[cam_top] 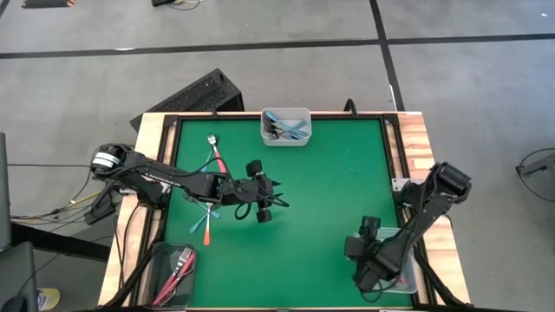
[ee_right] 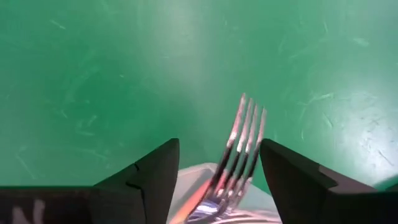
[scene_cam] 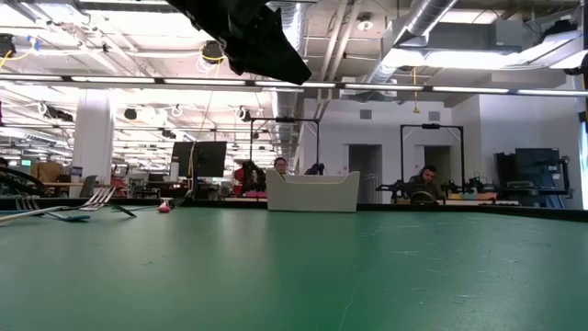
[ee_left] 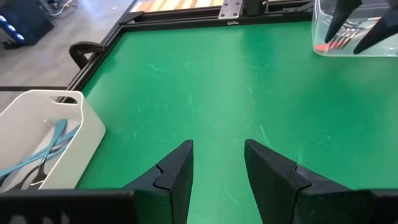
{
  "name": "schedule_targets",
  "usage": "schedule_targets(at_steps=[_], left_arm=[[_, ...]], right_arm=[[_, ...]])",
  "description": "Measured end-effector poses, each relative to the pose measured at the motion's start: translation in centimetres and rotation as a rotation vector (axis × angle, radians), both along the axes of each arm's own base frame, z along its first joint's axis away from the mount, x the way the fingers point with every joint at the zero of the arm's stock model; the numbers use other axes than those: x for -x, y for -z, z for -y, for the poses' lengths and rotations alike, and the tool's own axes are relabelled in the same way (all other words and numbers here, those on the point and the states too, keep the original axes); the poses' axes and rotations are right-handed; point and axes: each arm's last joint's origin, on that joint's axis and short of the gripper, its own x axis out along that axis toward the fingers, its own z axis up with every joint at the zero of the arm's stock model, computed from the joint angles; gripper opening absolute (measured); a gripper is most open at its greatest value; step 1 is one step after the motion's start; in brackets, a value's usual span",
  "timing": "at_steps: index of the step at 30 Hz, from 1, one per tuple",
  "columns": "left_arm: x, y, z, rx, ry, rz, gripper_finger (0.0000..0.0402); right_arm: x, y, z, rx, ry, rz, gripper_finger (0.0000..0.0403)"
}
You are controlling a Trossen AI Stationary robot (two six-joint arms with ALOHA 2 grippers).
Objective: Sort silverware by color (type)
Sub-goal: Put the right orange fork into the transparent bin
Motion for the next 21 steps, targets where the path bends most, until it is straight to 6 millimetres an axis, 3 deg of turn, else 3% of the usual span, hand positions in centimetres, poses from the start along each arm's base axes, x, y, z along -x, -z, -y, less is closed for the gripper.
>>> schedule_targets(at_steps=[6, 14, 21], left_arm=[[0.0, 0.0, 0.0, -0.005, -0.008, 0.001, 0.0132], [0.0, 0.0, -0.1, -0.013, -0.02, 0.003, 0.0132], [0.0, 0.0, -0.1, -0.013, -0.02, 0.003, 0.0132]], right_arm=[[-0.3, 0.4, 0.2, -0.003, 0.023, -0.031, 0.0187], [0.4, -1.7, 0.5, -0.068, 0.066, 0.041, 0.0019], [2.6, -4.2, 0.8, -0.059, 0.094, 0.161, 0.0032]])
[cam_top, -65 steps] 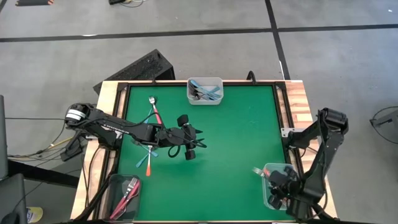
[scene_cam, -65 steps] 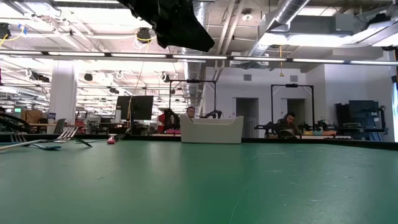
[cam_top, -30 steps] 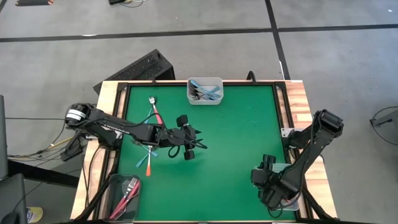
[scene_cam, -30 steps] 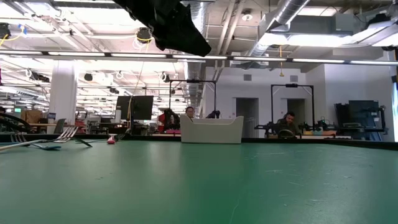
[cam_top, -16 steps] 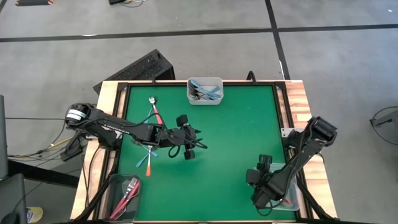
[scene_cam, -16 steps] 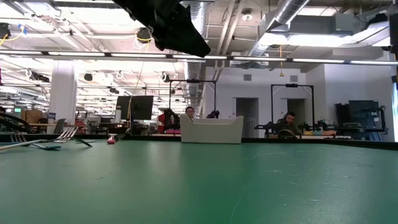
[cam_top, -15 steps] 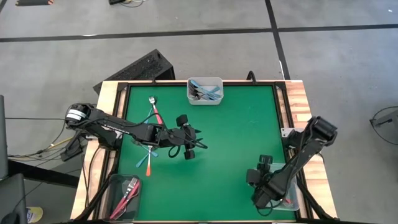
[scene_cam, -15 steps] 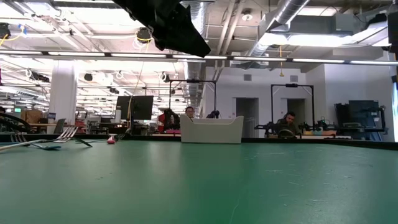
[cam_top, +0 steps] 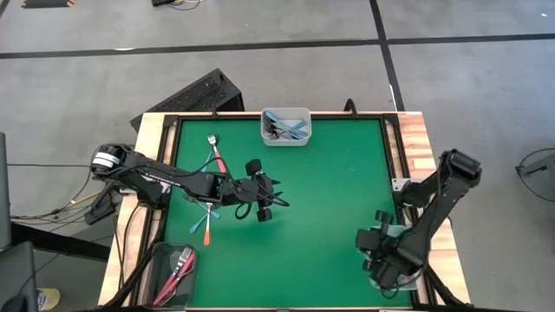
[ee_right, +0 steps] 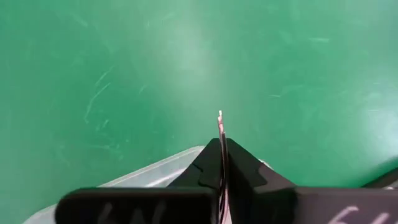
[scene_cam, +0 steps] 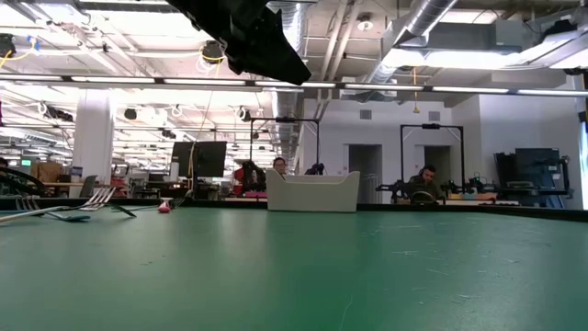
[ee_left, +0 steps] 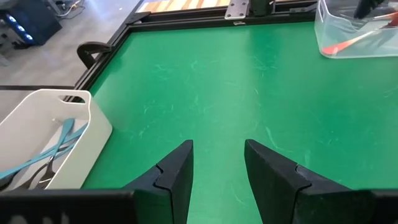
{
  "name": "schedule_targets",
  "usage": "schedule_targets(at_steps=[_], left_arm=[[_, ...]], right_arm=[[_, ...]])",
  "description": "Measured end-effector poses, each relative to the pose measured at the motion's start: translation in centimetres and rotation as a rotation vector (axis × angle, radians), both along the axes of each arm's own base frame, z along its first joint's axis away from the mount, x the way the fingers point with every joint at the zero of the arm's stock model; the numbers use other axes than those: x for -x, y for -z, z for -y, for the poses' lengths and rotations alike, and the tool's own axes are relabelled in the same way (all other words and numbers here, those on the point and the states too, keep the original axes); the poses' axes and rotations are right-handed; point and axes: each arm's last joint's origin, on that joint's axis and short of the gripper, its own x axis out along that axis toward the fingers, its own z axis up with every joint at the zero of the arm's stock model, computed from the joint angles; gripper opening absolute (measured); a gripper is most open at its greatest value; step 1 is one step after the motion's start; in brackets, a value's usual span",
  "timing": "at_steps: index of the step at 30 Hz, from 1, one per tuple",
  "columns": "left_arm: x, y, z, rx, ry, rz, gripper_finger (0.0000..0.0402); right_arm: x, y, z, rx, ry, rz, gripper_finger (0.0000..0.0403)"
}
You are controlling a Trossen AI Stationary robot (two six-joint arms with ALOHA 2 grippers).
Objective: Sort silverware by color (type)
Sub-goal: Put the right orange fork into the transparent bin, then put the pink fork into the black bin
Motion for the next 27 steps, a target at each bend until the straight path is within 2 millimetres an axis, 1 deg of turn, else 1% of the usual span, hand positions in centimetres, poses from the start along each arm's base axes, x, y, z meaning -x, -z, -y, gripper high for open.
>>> schedule_targets(at_steps=[6, 11, 14, 20, 24, 27], left_arm=[[0.0, 0.0, 0.0, 0.0, 0.0, 0.0, 0.0132], [0.0, 0.0, 0.0, 0.001, 0.0, 0.0, 0.0132], [0.0, 0.0, 0.0, 0.001, 0.0, 0.0, 0.0132], [0.0, 0.0, 0.0, 0.002, 0.0, 0.001, 0.0132], [0.0, 0.0, 0.0, 0.002, -0.001, 0.002, 0.0132], [0.0, 0.0, 0.0, 0.001, -0.002, 0.001, 0.0132]], right_arm=[[2.5, -1.2, -0.1, 0.018, 0.012, 0.039, 0.0018], [3.9, -1.1, -0.8, 0.024, 0.032, 0.035, 0.004], [4.3, -0.8, -1.2, 0.023, 0.043, 0.043, 0.005], [4.6, -0.4, -1.6, 0.024, 0.083, 0.049, 0.0054], [4.6, -0.5, -1.3, 0.047, 0.107, 0.061, 0.0072], [4.5, -0.8, -0.3, 0.118, 0.207, 0.078, 0.0093]])
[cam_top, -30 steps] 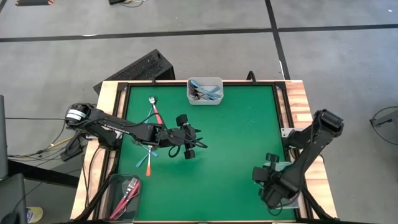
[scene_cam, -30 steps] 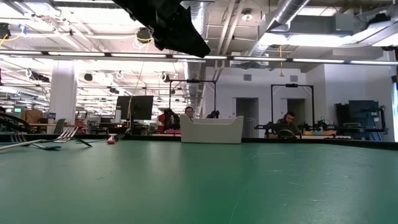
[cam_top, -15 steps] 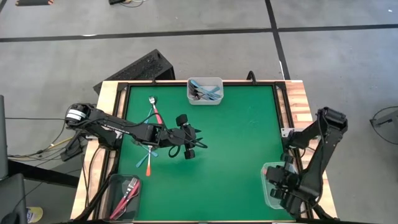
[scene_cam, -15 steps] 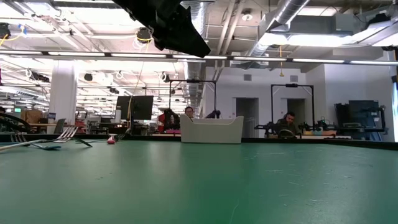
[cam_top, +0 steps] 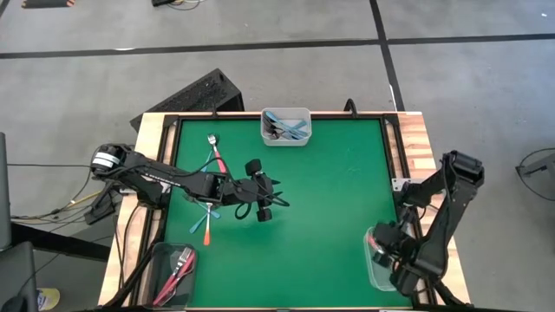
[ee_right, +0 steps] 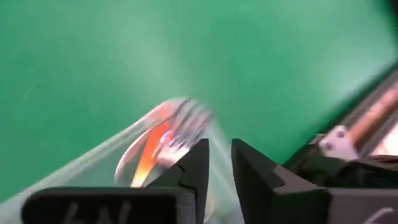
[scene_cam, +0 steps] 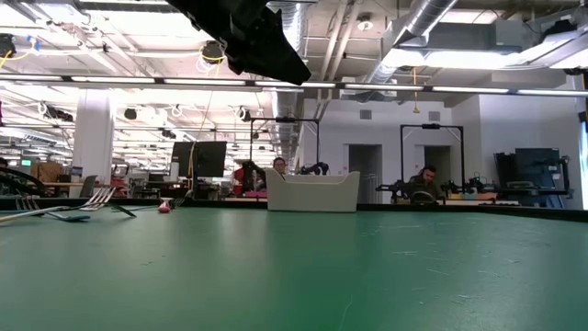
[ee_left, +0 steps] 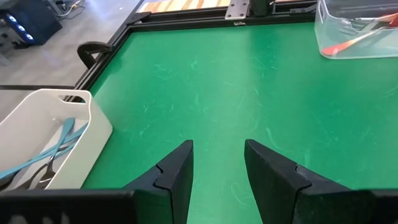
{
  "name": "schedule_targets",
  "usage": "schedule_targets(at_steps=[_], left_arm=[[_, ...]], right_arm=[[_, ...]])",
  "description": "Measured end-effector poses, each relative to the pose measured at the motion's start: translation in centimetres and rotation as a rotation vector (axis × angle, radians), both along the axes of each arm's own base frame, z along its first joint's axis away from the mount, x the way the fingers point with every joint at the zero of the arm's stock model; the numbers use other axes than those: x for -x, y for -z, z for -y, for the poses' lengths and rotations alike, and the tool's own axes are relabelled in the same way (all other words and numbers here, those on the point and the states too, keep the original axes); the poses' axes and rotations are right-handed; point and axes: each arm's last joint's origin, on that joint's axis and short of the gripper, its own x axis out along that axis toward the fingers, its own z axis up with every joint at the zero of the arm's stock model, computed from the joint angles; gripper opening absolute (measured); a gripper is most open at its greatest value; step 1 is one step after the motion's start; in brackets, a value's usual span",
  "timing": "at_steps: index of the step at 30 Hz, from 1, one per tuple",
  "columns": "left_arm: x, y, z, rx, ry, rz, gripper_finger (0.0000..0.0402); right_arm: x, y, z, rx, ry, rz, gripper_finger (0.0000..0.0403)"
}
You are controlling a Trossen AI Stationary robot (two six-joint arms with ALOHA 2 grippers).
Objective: Sort silverware by color (type)
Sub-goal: Put the pink fork into the black bin
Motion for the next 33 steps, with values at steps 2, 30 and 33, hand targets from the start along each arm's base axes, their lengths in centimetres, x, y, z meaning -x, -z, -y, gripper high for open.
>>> schedule_targets(at_steps=[2, 30, 33], left_arm=[[0.1, 0.1, 0.1, -0.002, 0.001, -0.01, 0.0132], [3.4, 3.2, 2.9, 0.056, -0.086, -0.171, 0.0132], [5.0, 4.5, 2.4, 0.093, -0.144, -0.157, 0.0132]], right_arm=[[-0.3, -0.2, 0.6, 0.043, 0.044, 0.055, 0.0103], [-14.8, 0.8, 5.4, -0.094, -0.277, 0.349, 0.0113], [-16.2, 1.8, 6.3, -0.194, -0.342, 0.405, 0.0113]])
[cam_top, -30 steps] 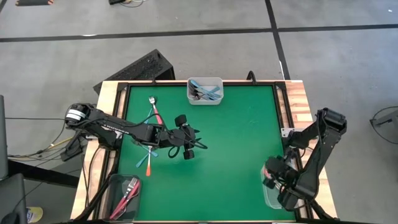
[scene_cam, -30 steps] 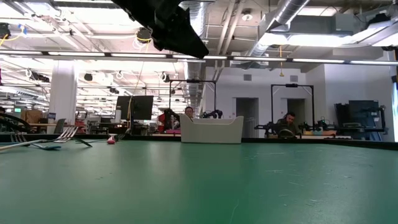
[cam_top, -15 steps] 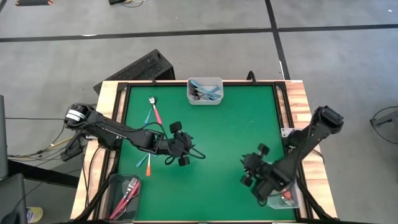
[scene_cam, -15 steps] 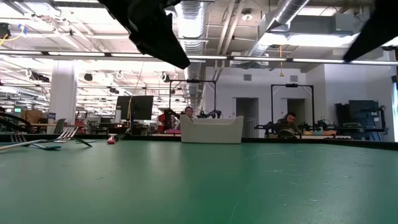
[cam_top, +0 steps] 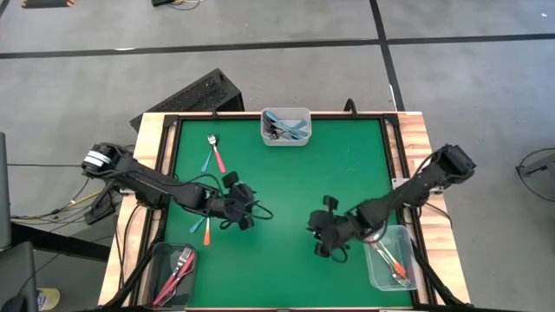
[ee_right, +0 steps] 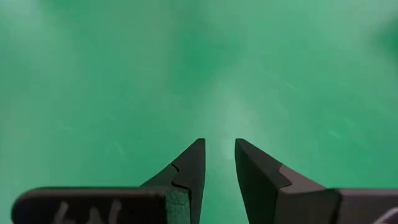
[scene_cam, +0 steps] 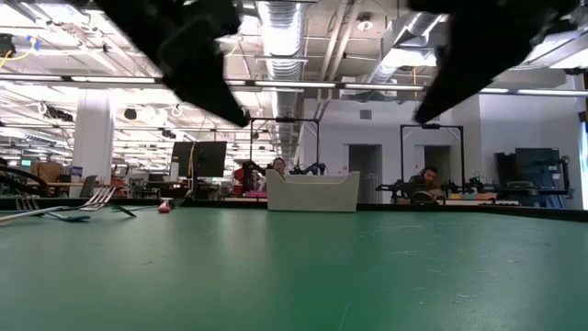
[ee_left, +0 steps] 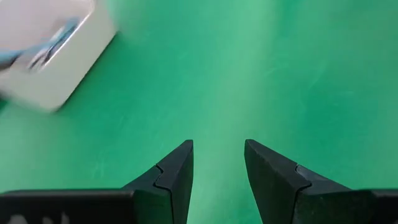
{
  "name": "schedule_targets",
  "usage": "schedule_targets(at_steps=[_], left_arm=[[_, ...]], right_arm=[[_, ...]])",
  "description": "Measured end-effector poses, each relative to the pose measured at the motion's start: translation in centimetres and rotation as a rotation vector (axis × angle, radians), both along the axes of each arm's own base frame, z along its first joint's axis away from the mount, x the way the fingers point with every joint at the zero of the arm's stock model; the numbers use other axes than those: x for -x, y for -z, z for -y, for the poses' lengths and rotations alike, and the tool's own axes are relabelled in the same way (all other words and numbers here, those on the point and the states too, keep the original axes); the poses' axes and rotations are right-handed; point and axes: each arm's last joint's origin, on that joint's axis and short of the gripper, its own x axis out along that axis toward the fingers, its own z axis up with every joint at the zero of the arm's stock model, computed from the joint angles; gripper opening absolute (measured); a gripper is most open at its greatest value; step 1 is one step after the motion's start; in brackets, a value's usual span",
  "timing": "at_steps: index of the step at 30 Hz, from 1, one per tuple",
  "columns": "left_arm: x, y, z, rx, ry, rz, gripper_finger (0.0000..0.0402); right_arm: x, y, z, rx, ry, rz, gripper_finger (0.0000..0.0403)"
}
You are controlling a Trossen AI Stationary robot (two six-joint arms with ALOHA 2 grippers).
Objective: Sort silverware by color (type)
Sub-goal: Put the pink fork into the black bin
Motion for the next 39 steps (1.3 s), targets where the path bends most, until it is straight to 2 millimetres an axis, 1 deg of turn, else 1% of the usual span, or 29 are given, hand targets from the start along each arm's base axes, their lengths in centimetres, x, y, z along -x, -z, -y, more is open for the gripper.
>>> schedule_targets(at_steps=[4, 6, 9, 12, 15, 19, 21, 25, 29, 36, 39], left_arm=[[2.7, 1.2, -1.0, 0.026, -0.115, 0.053, 0.0132], [3.9, 1.5, -1.7, 0.02, -0.201, 0.094, 0.0132], [5.5, 2.0, -3.4, 0.0, -0.362, 0.165, 0.0132], [6.6, 2.6, -5.7, -0.017, -0.51, 0.198, 0.0133], [7.3, 3.4, -8.5, -0.013, -0.644, 0.18, 0.014], [8.0, 4.3, -11.9, 0.059, -0.803, 0.159, 0.0163], [8.3, 4.6, -13.3, 0.111, -0.872, 0.161, 0.0179], [8.9, 5.0, -15.3, 0.198, -0.949, 0.157, 0.0204], [9.5, 5.6, -16.7, 0.24, -1.024, 0.128, 0.0212], [9.7, 7.3, -17.7, 0.301, -1.054, 0.048, 0.0213], [9.5, 8.1, -17.9, 0.311, -1.036, 0.002, 0.0213]], right_arm=[[-1.5, 1.1, 1.8, -0.096, -0.053, 0.114, 0.0113], [-2.2, 1.3, 3.0, -0.117, -0.034, 0.185, 0.0113], [-3.2, 1.4, 5.5, -0.131, 0.036, 0.275, 0.0113], [-3.9, 1.5, 8.4, -0.172, 0.094, 0.349, 0.0114], [-4.3, 1.7, 11.2, -0.242, 0.105, 0.406, 0.0123], [-4.0, 2.3, 14.4, -0.317, 0.12, 0.411, 0.0157], [-3.9, 2.5, 15.4, -0.318, 0.149, 0.398, 0.0177], [-3.9, 2.9, 16.4, -0.311, 0.182, 0.385, 0.0208], [-4.3, 3.9, 16.6, -0.298, 0.207, 0.372, 0.0218], [-5.6, 6.7, 16.7, -0.311, 0.218, 0.374, 0.0218], [-6.2, 7.5, 16.7, -0.322, 0.206, 0.383, 0.0218]])
